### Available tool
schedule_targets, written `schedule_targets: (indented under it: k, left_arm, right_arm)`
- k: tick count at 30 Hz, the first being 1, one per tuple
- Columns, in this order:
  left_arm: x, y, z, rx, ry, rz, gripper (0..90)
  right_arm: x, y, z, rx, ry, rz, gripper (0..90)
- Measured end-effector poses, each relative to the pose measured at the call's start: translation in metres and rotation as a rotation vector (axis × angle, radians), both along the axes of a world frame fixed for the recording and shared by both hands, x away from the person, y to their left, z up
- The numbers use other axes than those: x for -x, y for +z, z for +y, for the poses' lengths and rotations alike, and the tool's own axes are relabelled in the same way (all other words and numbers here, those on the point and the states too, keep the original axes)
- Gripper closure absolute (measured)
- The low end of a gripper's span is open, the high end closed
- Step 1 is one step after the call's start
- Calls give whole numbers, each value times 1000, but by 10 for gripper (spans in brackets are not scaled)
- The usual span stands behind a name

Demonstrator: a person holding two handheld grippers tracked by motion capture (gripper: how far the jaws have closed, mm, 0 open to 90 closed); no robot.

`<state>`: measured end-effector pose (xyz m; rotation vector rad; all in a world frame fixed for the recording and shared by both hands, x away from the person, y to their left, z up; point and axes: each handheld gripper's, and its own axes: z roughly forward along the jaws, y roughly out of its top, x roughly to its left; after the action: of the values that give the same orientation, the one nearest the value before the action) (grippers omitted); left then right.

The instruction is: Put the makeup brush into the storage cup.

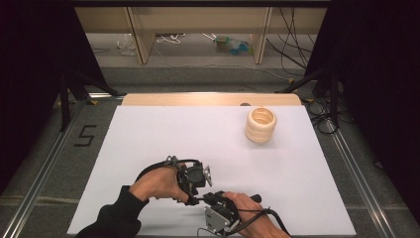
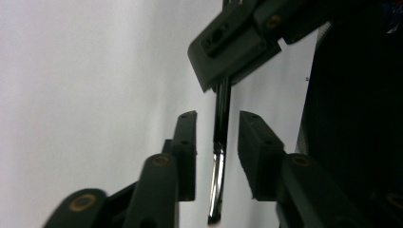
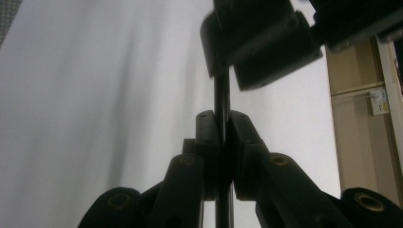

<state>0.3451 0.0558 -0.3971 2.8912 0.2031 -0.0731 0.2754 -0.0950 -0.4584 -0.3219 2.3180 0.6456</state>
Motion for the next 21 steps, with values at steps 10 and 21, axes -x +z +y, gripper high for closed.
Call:
schedule_targets:
  k: [10, 21]
  left_arm:
    - [-3, 6, 14, 93, 72, -52, 444]
    - [-5, 10, 19, 200, 101, -110, 329]
  right_arm:
    - [-10, 6, -13, -38, -24, 49, 840]
    - [-20, 15, -25, -83, -31, 22, 840]
